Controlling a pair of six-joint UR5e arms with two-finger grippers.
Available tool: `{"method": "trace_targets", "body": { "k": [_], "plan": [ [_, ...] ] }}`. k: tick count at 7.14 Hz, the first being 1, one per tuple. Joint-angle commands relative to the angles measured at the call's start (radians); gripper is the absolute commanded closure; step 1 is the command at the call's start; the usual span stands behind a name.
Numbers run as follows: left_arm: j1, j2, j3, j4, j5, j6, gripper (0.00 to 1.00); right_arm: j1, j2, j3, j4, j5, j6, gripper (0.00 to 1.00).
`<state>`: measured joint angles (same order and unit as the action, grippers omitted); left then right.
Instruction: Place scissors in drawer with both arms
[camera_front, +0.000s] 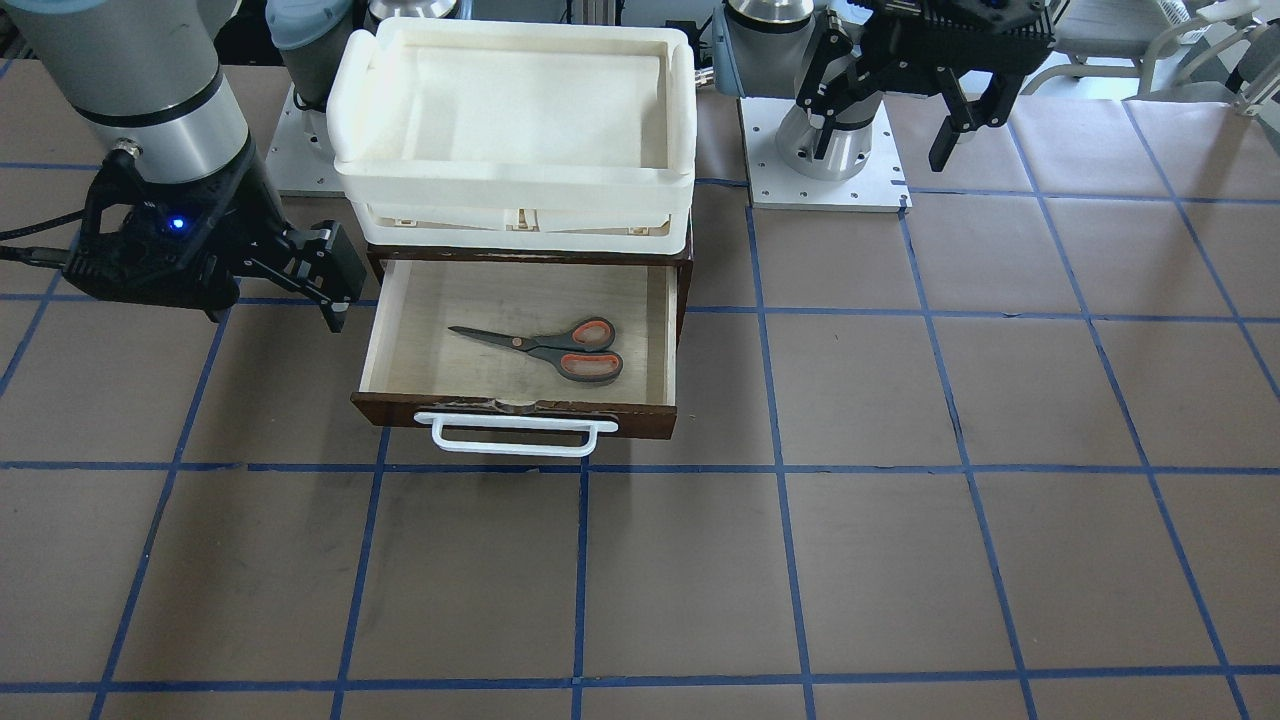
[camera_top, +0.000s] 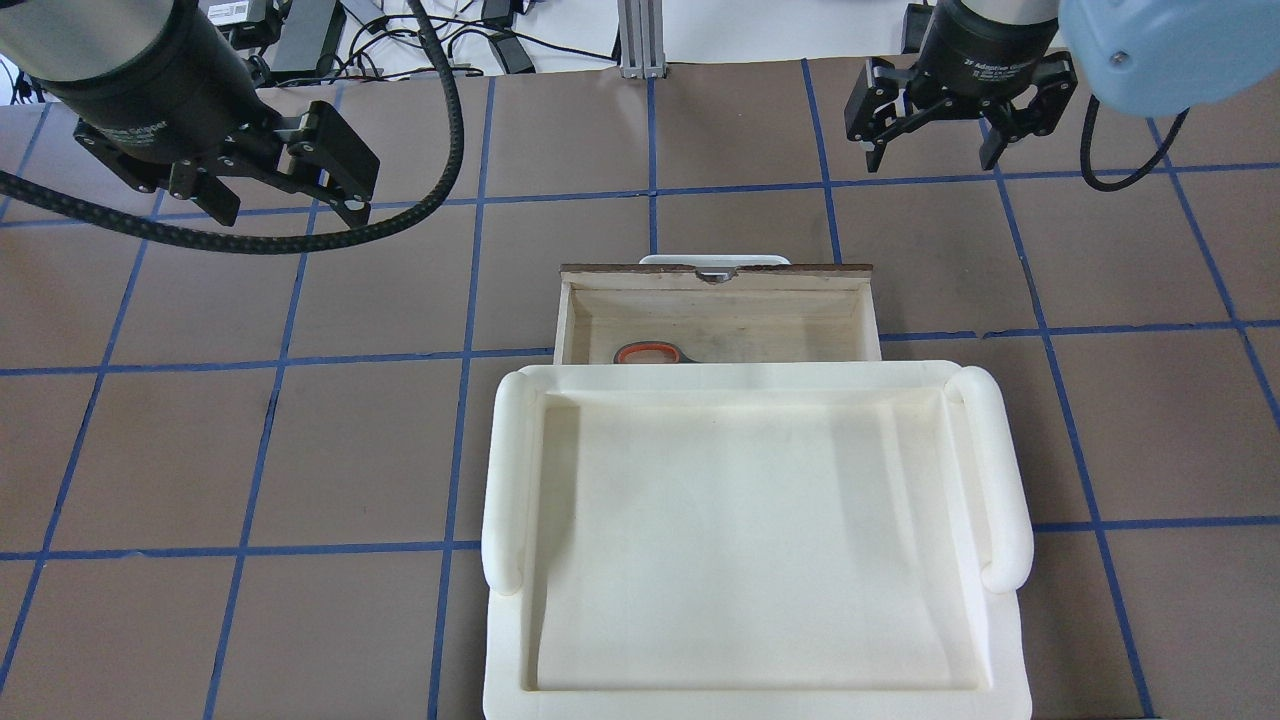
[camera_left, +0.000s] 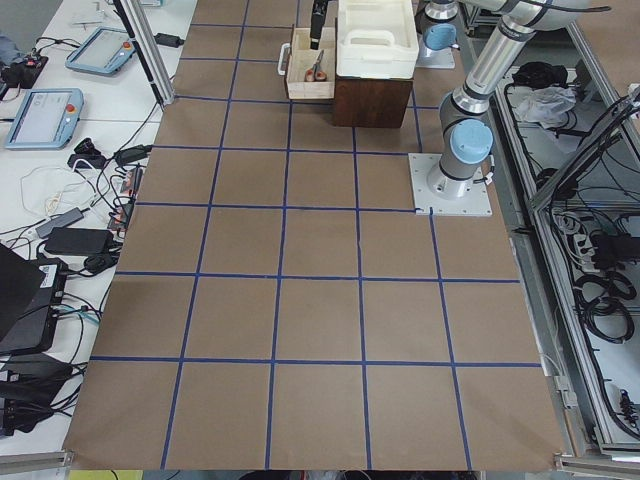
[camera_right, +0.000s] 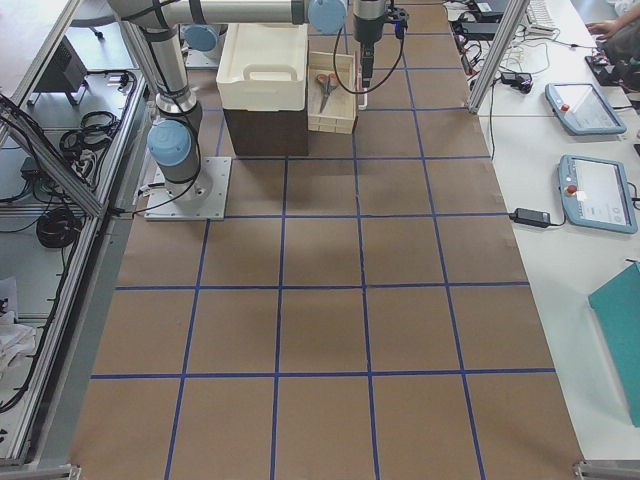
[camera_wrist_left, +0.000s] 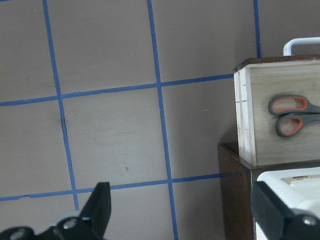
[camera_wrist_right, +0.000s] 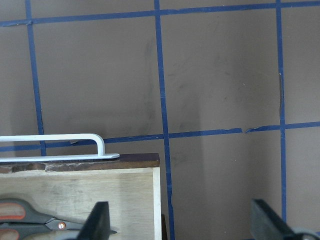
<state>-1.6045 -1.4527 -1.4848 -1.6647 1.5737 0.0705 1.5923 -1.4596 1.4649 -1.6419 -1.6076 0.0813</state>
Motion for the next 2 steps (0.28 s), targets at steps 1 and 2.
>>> {"method": "trace_targets", "body": {
  "k": [1, 2],
  "plan": [
    [0.0, 0.0, 0.0, -0.001, 0.0, 0.0, 0.0, 0.0, -0.001, 0.0, 0.001, 0.0, 0.0, 0.0],
    [0.0, 0.0, 0.0, -0.001, -0.001, 0.0, 0.0, 0.0, -0.001, 0.0, -0.001, 0.0, 0.0, 0.0]
  ]
}}
